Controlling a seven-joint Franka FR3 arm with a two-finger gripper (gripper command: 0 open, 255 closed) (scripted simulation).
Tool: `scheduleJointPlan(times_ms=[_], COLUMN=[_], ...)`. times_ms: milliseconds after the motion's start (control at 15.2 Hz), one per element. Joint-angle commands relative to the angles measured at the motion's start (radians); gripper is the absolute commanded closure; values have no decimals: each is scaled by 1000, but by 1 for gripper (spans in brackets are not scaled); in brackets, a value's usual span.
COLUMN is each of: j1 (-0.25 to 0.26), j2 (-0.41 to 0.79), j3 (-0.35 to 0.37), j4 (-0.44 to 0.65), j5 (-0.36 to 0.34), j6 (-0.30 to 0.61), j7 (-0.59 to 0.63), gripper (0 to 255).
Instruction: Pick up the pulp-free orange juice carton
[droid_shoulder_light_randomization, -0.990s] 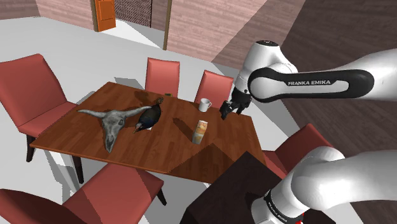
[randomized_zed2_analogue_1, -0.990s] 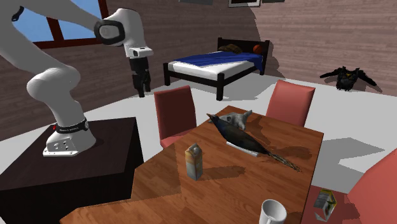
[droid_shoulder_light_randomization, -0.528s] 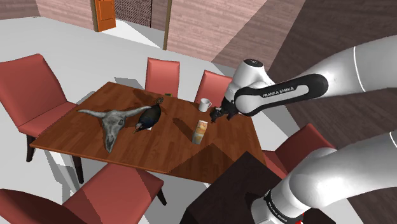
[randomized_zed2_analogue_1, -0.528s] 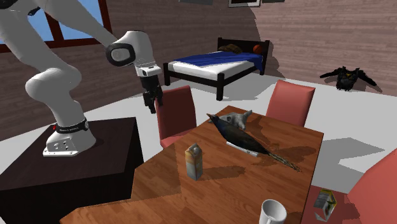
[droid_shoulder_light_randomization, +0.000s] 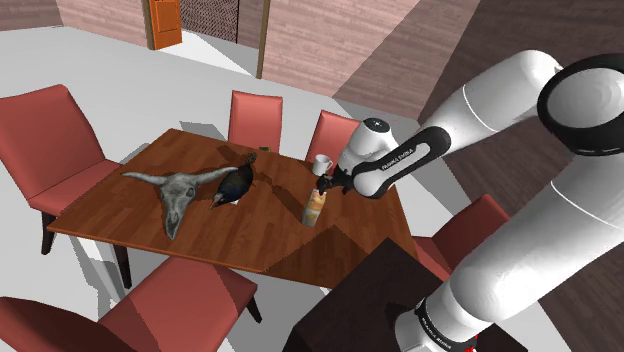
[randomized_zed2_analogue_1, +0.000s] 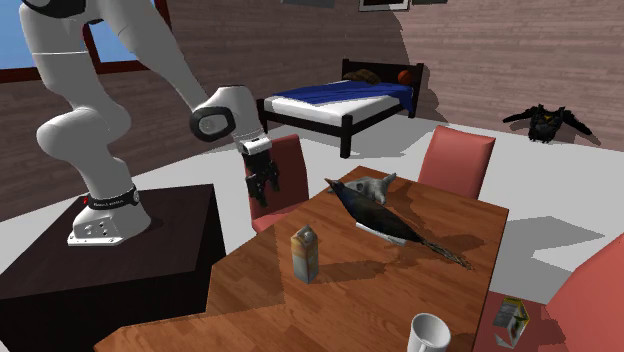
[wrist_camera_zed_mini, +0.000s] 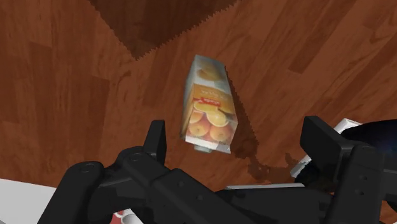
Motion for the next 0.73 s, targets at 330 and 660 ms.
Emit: scheduleJointPlan(times_ms=[330,660], j1=[85,161], j2=[326,476], j3=[-172,-266], j4=[186,276], j5=[-266,-268], j6=[225,322], j7=[339,410], gripper=[0,0])
